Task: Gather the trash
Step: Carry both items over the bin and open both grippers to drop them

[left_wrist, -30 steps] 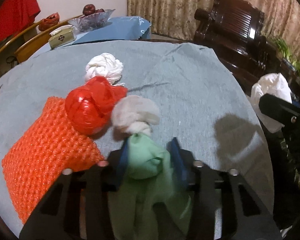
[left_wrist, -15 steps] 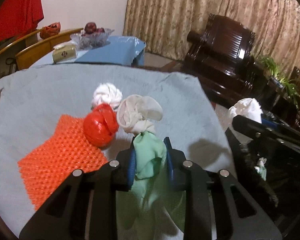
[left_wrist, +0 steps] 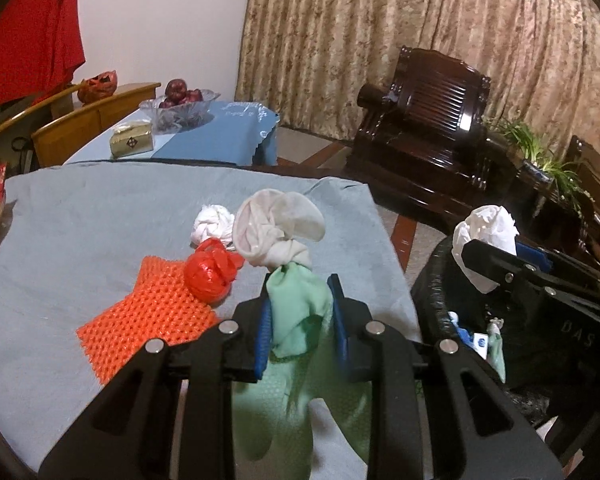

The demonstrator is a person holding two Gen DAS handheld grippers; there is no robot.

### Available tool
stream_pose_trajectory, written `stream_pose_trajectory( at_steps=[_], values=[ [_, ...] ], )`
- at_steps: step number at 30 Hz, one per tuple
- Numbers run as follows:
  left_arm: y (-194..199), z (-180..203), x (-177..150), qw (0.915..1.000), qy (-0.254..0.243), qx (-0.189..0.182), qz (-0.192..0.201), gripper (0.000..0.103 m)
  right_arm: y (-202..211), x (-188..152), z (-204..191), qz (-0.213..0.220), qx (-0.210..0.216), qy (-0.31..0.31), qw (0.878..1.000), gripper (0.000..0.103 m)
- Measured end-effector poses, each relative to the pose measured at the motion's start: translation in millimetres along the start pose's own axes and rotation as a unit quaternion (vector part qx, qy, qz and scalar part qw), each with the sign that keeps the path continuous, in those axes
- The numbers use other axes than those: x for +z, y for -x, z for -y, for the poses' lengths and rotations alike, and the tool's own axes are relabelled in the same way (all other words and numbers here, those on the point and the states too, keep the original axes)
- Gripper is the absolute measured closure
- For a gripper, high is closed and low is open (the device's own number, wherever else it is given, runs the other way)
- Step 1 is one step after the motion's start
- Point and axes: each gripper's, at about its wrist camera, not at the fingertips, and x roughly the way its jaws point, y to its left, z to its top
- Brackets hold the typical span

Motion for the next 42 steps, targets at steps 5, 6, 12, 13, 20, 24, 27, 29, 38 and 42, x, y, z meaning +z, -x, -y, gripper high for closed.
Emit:
stream_pose_trajectory(
  at_steps=[5,6,12,13,20,24,27,29,38,42],
  values=[
    [13,14,1,0.9998,-0.009,-0.016,0.005,0.079,24,0,7,0.013,-0.009,-0.004,1.0,0.058],
    [15,18,1,0.9997,-0.012,-0.019,0.007,0.079,29,-1,9,0.016,-0.012,-0.004,1.0,0.058],
    [25,44,3,0.9986,-0.029,-0.041,0.019,0.079,54,-7,27,0.027,-0.034,-0.017,0.999,0.058],
    [26,49,4,0.9983,-0.032,-0.044,0.02,0.079,59,-7,31,0.029,-0.038,-0.019,0.999,0.058],
    [27,88,9,0.9951,-0.058,-0.073,0.034,0.079,90,-12,64,0.044,-0.08,-0.037,0.995,0.058],
    [23,111,11,0.9927,-0.071,-0.09,0.037,0.079,102,-18,83,0.046,-0.102,-0.044,0.993,0.058],
    [15,131,11,0.9903,-0.085,-0.103,0.038,0.079,110,-21,98,0.048,-0.117,-0.051,0.991,0.058],
    [10,142,10,0.9889,-0.092,-0.111,0.036,0.079,113,-23,108,0.046,-0.128,-0.056,0.989,0.058],
    [-20,192,11,0.9823,-0.118,-0.142,0.03,0.079,123,-33,146,0.042,-0.165,-0.074,0.983,0.058],
    [-34,211,9,0.9802,-0.126,-0.151,0.023,0.078,122,-36,160,0.036,-0.175,-0.082,0.98,0.058]
  ],
)
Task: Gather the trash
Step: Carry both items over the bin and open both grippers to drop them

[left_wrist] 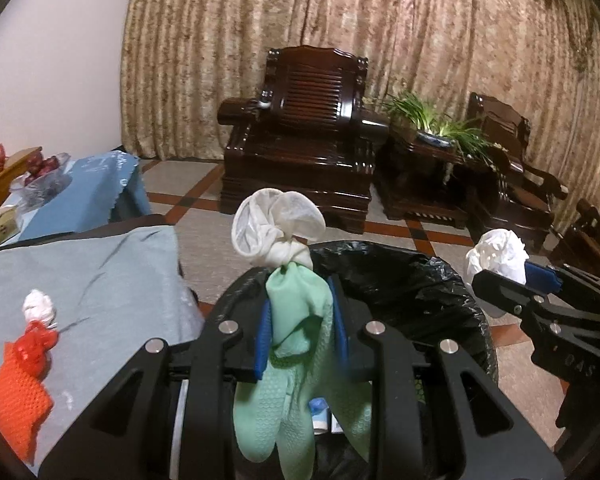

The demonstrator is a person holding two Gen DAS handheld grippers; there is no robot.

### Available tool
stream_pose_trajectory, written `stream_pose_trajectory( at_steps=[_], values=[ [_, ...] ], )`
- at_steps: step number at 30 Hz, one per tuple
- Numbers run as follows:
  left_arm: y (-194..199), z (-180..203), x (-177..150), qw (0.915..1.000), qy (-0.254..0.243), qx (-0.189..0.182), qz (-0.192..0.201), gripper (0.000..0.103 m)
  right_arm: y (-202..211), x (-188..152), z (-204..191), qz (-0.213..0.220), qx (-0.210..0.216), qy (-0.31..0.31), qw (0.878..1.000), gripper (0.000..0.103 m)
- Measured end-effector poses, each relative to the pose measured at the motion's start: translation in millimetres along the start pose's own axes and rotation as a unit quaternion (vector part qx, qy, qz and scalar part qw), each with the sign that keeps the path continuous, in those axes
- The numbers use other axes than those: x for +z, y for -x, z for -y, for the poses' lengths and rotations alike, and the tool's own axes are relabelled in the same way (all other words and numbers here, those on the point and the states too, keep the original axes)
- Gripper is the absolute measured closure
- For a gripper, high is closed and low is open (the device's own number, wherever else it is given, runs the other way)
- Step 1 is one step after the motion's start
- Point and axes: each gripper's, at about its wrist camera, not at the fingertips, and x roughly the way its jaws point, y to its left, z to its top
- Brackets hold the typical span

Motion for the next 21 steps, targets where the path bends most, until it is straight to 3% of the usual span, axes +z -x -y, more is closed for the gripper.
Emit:
stream_pose_trajectory(
  at_steps=[6,10,12,14,21],
  values=[
    [-25,13,-1,0.9997,-0.008,-0.019,-0.013,0.078,-11,-5,16,-0.011,-0.01,-0.01,1.0,0.058],
    [-38,11,-2,0.9988,-0.003,-0.04,-0.026,0.066,-19,-8,20,-0.019,-0.019,-0.013,1.0,0.053],
    [-39,7,-4,0.9987,0.002,-0.044,-0.026,0.056,-21,-11,22,-0.022,-0.022,-0.013,0.999,0.047],
    [-38,4,-5,0.999,0.004,-0.038,-0.022,0.043,-22,-14,22,-0.021,-0.027,-0.017,0.999,0.033],
    [-19,-19,-4,0.9999,0.014,0.002,-0.007,0.021,-16,-17,15,-0.01,-0.026,-0.022,0.999,0.007]
  ],
)
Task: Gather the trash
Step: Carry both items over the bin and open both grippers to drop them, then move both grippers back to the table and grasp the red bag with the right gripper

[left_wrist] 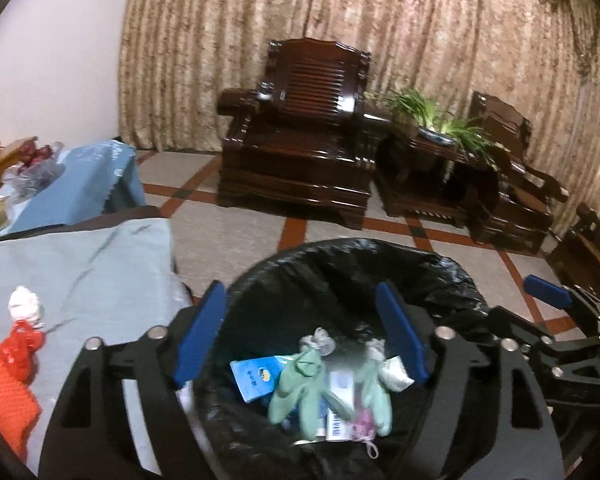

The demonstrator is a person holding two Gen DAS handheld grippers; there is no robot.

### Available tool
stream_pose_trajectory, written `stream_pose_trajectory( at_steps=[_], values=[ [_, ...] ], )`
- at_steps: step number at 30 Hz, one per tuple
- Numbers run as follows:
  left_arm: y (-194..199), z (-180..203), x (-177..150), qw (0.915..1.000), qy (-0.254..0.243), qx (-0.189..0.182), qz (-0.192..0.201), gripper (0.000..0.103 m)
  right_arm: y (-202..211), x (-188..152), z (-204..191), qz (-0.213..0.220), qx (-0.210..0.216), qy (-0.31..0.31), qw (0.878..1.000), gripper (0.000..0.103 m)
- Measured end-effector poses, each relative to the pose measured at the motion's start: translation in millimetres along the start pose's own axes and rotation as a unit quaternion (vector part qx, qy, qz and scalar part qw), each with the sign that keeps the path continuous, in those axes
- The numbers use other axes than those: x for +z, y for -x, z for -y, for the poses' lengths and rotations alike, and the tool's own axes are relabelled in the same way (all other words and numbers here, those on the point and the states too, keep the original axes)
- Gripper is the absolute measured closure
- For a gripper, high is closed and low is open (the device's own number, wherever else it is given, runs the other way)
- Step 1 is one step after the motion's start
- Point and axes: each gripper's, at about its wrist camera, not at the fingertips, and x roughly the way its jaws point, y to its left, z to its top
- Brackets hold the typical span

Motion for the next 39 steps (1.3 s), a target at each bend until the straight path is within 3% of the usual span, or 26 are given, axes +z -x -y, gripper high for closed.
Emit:
stream_pose_trajectory(
  at_steps=[5,18,27,39],
  values=[
    [26,-21,-1,0.9994,0.001,0.032,0.012,0.014,5,3,-11,0.005,0.013,-0.001,1.0,0.006],
    [89,-88,-19,0.9934,0.042,0.105,0.019,0.013,1,9,-71,0.003,0.055,0.034,0.998,0.006],
    [136,-159,-43,0.9799,0.075,0.184,0.023,0.013,-7,7,-134,-0.001,0.093,0.069,0.993,0.006],
    [177,-244,-71,0.9535,0.116,0.277,0.023,0.013,-34,-1,-232,-0.012,0.149,0.105,0.983,0.006]
  ],
)
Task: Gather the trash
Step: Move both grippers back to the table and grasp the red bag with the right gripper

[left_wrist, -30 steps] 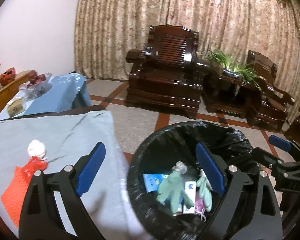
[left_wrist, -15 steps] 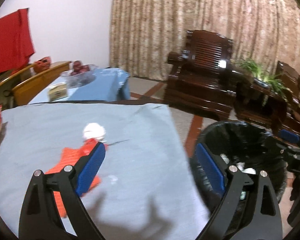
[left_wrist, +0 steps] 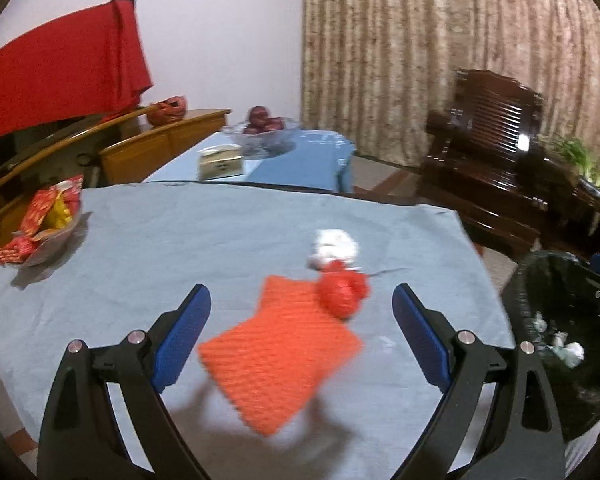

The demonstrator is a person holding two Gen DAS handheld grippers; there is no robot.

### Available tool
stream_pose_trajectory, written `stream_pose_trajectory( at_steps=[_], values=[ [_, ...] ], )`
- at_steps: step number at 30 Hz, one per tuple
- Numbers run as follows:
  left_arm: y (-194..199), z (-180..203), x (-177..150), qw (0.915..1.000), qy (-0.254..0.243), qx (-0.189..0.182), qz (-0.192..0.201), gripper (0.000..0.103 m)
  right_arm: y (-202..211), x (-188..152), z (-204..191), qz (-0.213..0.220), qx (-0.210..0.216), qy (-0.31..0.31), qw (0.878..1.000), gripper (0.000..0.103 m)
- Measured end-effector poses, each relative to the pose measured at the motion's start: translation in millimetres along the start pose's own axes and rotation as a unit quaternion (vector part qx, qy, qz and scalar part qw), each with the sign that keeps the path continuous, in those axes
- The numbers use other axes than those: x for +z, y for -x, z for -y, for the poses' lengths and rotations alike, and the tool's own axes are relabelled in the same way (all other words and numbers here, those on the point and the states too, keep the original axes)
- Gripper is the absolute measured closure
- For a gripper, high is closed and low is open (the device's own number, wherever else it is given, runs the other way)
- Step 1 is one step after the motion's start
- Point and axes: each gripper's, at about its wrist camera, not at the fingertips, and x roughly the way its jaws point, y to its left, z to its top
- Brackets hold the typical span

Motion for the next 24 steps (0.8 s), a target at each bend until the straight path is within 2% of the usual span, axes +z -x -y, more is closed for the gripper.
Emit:
stream_pose_trajectory(
  at_steps=[13,24],
  values=[
    [-41,-65,-7,0.9984,0.033,0.04,-0.021,0.013,-82,4,-91,-0.029,0.043,0.043,0.998,0.006],
    [-77,-98,-18,0.9962,0.046,0.06,-0.043,0.013,-143,-2,-127,-0.066,0.057,0.058,0.994,0.006]
  ],
)
